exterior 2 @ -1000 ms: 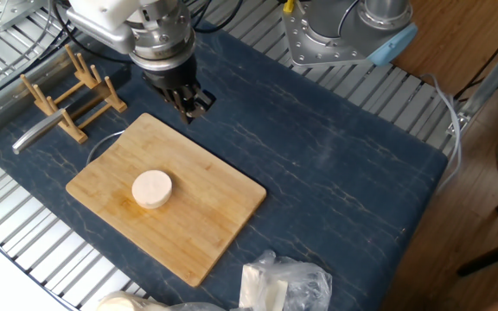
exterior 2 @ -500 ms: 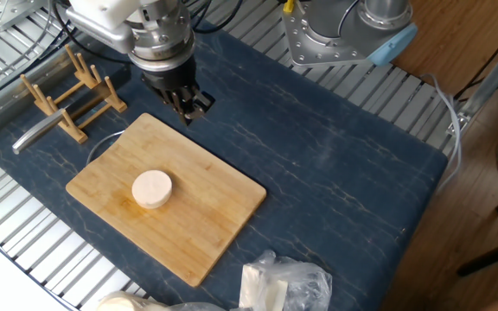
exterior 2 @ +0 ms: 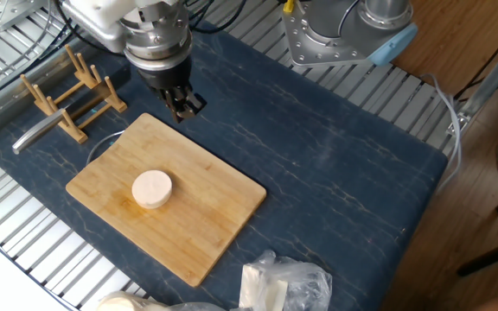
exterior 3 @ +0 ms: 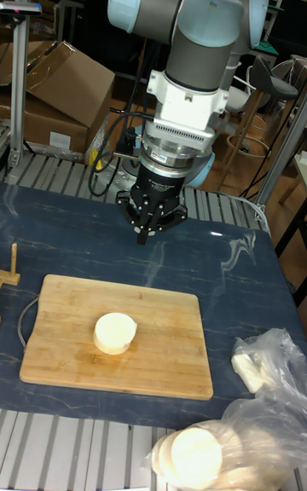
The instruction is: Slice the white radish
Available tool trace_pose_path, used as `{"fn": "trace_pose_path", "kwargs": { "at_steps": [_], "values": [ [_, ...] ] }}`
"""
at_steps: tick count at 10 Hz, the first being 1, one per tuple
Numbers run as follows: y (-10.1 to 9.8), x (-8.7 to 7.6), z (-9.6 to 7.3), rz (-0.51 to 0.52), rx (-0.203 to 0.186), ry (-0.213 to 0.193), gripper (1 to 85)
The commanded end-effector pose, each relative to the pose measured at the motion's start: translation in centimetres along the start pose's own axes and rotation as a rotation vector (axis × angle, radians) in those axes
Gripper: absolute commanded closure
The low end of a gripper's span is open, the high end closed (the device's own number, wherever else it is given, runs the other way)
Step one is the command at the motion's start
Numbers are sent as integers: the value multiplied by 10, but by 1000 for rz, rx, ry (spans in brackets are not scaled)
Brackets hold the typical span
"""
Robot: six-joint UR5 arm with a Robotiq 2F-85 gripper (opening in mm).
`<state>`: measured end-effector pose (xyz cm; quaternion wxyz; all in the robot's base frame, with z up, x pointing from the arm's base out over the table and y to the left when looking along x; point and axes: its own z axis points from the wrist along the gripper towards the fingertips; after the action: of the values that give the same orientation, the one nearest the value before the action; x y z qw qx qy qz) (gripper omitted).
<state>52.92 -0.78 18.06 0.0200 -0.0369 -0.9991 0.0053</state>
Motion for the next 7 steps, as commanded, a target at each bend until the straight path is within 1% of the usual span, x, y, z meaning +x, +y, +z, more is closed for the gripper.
{"fn": "trace_pose_path", "kwargs": {
  "at_steps": [1,2,3,5,6,7],
  "values": [
    [-30,-14,2,-21,-10,-18,847],
    [-58,-22,4,-45,-2,-22,847],
    [-72,-25,5,-48,-8,-23,847],
    [-110,-33,11,-77,-2,-22,847],
    [-123,-38,17,-103,-22,-49,847],
    [-126,-39,22,-109,-22,-61,847]
  ]
}}
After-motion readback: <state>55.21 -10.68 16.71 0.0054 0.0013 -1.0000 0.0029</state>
